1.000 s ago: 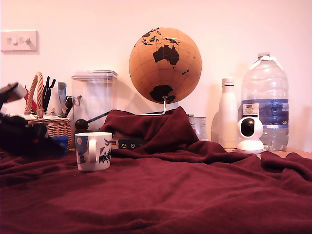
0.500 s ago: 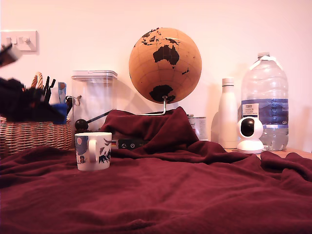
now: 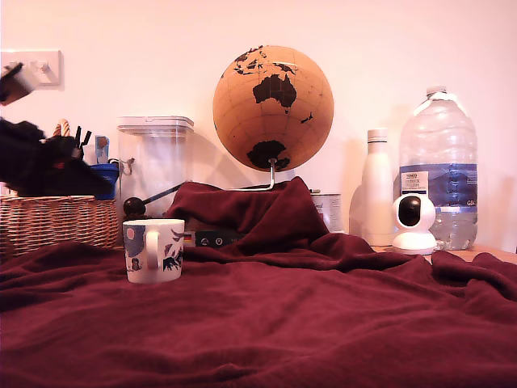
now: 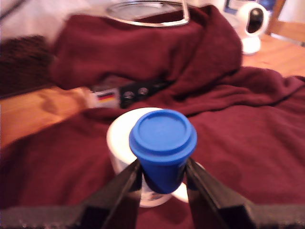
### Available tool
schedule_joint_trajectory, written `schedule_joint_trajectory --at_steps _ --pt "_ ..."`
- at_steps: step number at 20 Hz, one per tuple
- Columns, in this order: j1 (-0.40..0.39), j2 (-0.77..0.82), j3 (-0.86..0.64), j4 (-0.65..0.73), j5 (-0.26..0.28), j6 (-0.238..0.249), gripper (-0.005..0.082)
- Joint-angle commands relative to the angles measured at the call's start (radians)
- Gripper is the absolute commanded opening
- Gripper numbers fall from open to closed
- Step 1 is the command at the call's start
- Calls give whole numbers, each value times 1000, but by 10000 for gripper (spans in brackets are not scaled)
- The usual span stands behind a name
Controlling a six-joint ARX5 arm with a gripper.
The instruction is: Pick up the coffee capsules on the table and drop them inside the coffee cup
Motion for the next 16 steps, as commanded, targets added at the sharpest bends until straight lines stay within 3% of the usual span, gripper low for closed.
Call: schedule_joint_trajectory --at_steps 1,9,16 --pt "-31 -8 64 -24 -19 -10 163" --pt "-91 1 306 -336 -128 10 163" --pt "-92 55 428 -514 -143 43 163"
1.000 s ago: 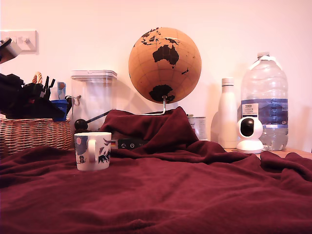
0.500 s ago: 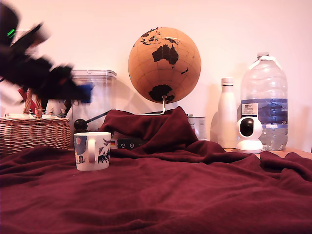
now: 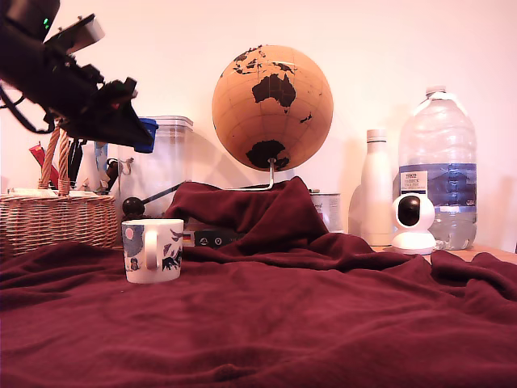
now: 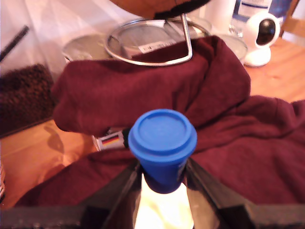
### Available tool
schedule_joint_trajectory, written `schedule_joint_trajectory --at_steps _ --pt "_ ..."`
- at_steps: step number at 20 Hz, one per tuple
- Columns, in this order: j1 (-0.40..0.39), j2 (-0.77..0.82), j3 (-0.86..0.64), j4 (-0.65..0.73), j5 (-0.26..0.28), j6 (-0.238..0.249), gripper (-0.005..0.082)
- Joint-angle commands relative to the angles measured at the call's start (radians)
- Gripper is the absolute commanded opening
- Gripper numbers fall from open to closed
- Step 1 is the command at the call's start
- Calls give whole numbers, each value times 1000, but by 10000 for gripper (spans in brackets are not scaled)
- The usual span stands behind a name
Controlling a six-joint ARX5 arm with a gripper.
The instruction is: Pick up the coffee capsules on the table and drop them inside the coffee cup
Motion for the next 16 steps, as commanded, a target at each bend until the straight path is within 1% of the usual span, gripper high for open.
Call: schedule_joint_trajectory --at_steps 1,6,9,13,16 --pt "1 54 19 -27 2 5 163" --pt "-1 137 119 -143 -1 6 163" --pt "-3 189 196 -243 -1 7 163" --pt "-11 263 290 -381 -9 27 163" --pt "-18 306 307 -415 -17 33 163"
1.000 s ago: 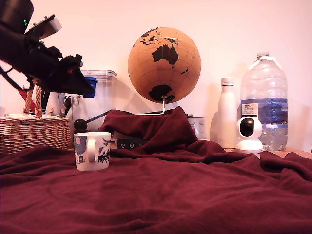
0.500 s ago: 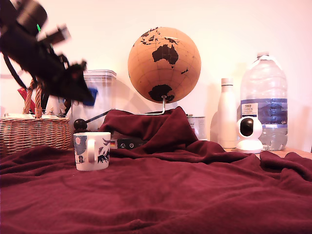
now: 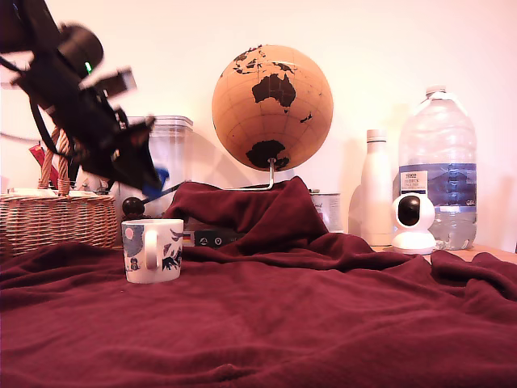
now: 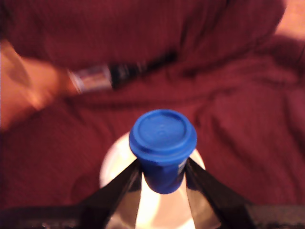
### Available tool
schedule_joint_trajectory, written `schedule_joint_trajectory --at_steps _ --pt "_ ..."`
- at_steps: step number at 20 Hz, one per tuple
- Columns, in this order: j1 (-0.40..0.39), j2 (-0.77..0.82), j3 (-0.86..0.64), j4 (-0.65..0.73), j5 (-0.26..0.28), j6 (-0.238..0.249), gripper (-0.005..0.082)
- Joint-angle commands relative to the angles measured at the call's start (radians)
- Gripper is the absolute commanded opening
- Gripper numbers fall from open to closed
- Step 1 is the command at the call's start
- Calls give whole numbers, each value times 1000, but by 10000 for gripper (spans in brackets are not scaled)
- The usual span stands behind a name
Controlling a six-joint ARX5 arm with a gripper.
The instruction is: Pick up the coffee capsules on the table and drop them inside the coffee cup
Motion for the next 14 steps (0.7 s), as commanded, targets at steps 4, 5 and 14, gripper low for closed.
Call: schedule_joint_trajectory --at_steps 4,5,14 --pt "-15 53 0 -21 -27 16 163" --pt "-14 53 0 -19 -43 23 163" --pt "-14 53 0 -32 -50 23 163"
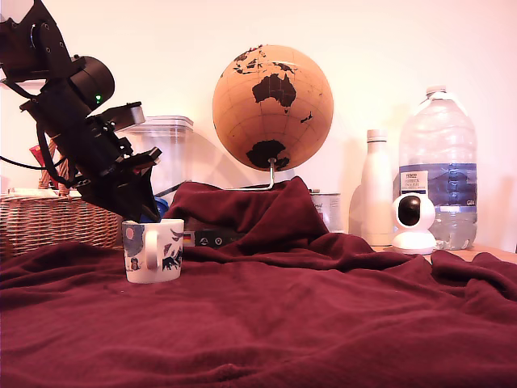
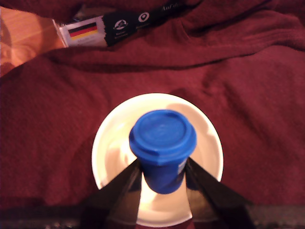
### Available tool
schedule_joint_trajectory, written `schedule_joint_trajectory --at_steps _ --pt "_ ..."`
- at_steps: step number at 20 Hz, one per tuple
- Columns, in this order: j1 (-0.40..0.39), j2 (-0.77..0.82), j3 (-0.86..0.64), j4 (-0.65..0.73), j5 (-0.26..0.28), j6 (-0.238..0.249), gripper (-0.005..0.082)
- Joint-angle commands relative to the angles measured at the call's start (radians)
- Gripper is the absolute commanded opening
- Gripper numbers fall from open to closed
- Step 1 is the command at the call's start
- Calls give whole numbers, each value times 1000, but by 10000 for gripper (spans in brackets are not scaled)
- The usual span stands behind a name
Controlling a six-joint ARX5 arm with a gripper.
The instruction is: Pick up the coffee capsules on the table and drop them inside the coffee cup
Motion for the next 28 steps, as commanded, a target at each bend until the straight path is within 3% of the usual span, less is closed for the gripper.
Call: schedule_joint_trajectory --at_steps 1,3,6,7,14,17,19,22,26,28 --pt "-3 3 0 3 -3 11 164" --pt "-3 3 0 6 -3 11 223" --pt "-3 3 0 4 -5 -19 698" --pt "-3 3 0 2 -5 -18 742" --pt "-3 0 2 -11 -5 -15 739" --pt "-3 -27 4 -31 -5 -15 687" --pt "-3 -55 5 -48 -4 -15 605" --pt "-3 -105 5 -90 -4 -14 388" --pt "-2 -165 5 -116 -2 -12 -27" --pt "-2 -194 5 -114 -3 -14 -19"
